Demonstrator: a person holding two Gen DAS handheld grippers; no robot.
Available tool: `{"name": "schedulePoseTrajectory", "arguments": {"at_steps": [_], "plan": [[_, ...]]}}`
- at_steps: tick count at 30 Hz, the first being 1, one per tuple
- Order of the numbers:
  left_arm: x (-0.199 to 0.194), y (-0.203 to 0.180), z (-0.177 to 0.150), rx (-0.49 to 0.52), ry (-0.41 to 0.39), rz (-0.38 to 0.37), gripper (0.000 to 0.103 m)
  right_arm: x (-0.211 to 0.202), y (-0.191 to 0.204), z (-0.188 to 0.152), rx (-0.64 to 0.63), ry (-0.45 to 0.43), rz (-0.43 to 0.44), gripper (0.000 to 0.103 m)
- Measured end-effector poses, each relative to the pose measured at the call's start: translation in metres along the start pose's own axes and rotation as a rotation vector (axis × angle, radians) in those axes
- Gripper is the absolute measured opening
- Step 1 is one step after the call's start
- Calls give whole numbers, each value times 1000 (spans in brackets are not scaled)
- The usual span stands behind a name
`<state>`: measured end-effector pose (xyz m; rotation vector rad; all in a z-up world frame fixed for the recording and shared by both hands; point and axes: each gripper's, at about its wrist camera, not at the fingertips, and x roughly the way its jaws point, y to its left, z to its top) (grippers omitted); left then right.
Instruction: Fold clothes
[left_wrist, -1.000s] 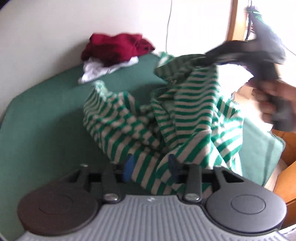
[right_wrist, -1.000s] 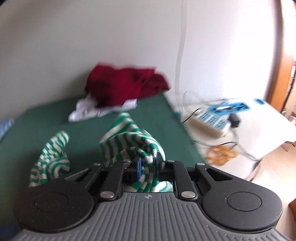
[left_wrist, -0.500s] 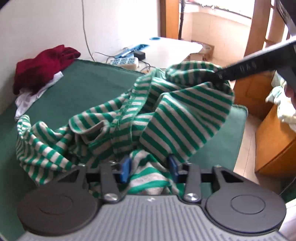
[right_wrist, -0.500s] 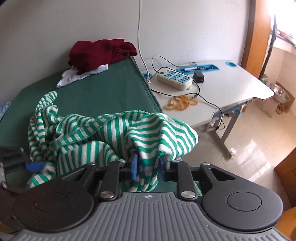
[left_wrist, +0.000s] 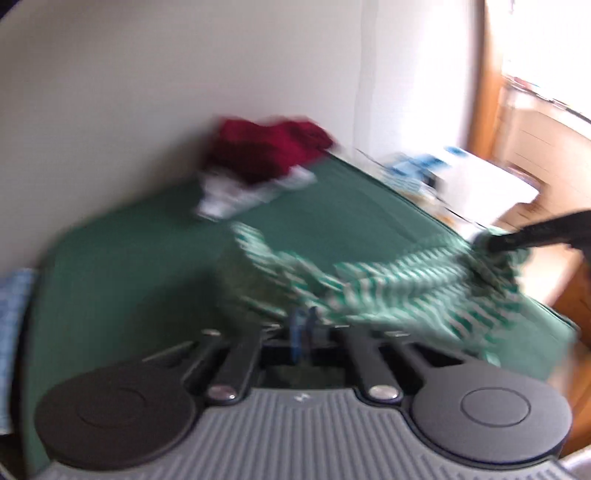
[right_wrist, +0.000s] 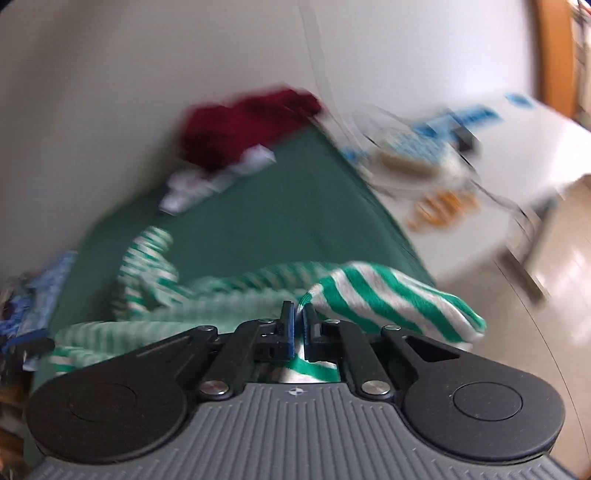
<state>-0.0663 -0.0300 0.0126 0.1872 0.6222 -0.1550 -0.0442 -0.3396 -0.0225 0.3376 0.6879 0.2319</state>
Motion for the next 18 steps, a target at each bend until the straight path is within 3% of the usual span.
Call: {"name": "schedulePoseTrajectory", "arguments": {"at_steps": [1, 4, 7, 8, 9, 10, 11, 12, 13, 14, 18], "plan": [[-12, 21, 6, -47, -28, 54, 0, -4, 13, 11, -20, -44, 65, 4], [-44, 71, 8, -171, -64, 104, 0, -11, 50, 39, -34, -156, 265, 3], [-49, 83, -3, -137, -51, 119, 1, -6, 85, 54, -72, -205, 301, 4], [-48, 83, -8, -109, -40, 116, 3, -5, 93, 55, -96, -210, 275, 4], [-43, 78, -13, -73, -26, 100, 12, -4, 100, 55, -122, -213, 240, 7], [-37, 70, -18, -31, -11, 66, 18, -4, 104, 53, -137, -219, 184, 21], [-31, 61, -24, 11, 4, 29, 34, -3, 102, 48, -147, -214, 111, 39], [-25, 51, -28, 55, 7, -17, 50, -2, 100, 42, -155, -205, 36, 48], [-20, 40, -32, 98, 7, -65, 58, -2, 97, 37, -164, -197, -39, 61], [-16, 30, -35, 142, 0, -110, 72, -1, 95, 31, -172, -188, -114, 65], [2, -8, -38, 291, -21, -291, 79, -5, 66, 5, -115, -105, -337, 65]]}}
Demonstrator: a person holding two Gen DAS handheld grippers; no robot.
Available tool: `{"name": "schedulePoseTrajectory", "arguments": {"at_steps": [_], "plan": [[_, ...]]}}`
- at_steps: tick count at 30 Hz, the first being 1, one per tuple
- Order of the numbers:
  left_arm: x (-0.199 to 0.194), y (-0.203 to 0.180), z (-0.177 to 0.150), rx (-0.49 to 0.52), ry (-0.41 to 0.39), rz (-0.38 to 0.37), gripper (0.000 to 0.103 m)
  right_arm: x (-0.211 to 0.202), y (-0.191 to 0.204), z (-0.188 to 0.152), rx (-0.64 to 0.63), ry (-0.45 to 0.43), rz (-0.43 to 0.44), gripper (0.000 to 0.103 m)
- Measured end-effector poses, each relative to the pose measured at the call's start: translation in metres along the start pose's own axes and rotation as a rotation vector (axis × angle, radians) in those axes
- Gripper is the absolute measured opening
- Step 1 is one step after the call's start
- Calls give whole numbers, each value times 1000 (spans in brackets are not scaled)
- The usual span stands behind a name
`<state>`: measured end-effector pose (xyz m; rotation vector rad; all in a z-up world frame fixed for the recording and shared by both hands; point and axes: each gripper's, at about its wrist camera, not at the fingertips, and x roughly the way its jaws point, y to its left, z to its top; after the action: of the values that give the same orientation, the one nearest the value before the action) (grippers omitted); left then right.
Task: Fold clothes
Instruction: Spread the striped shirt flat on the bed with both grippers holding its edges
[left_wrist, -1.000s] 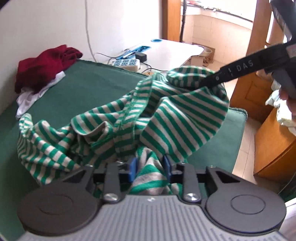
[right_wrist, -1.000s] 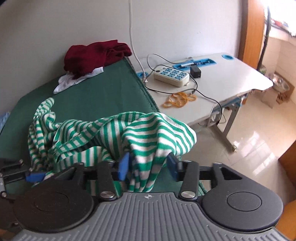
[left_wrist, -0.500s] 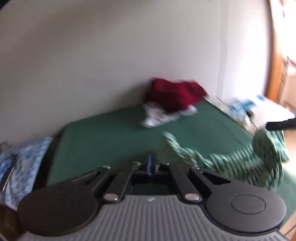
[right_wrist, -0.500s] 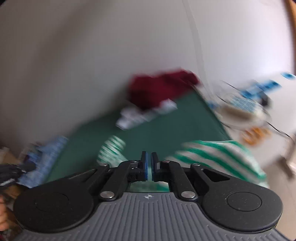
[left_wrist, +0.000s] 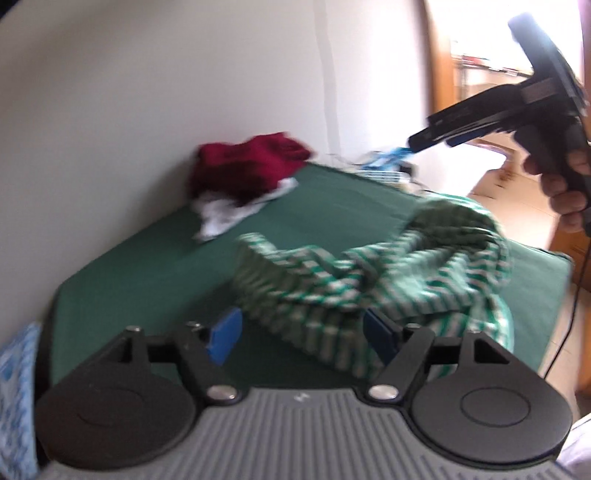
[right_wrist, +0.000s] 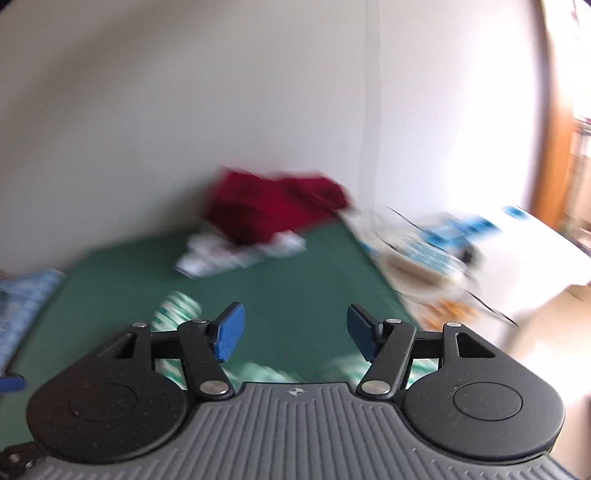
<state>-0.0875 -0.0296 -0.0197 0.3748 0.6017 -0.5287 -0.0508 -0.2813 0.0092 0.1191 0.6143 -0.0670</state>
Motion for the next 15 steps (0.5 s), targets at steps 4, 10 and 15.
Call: {"name": "schedulePoseTrajectory", "arguments": {"at_steps": [4, 10, 15], "plan": [[26, -40, 9, 200, -23, -138, 81, -12, -30, -27, 83, 40, -190, 71], [83, -107, 4, 472, 19, -123, 18, -27, -53, -59, 131, 98, -225, 78], [85, -71, 24, 257, 24, -35, 8, -35, -57, -70, 70, -3, -146, 79]]}}
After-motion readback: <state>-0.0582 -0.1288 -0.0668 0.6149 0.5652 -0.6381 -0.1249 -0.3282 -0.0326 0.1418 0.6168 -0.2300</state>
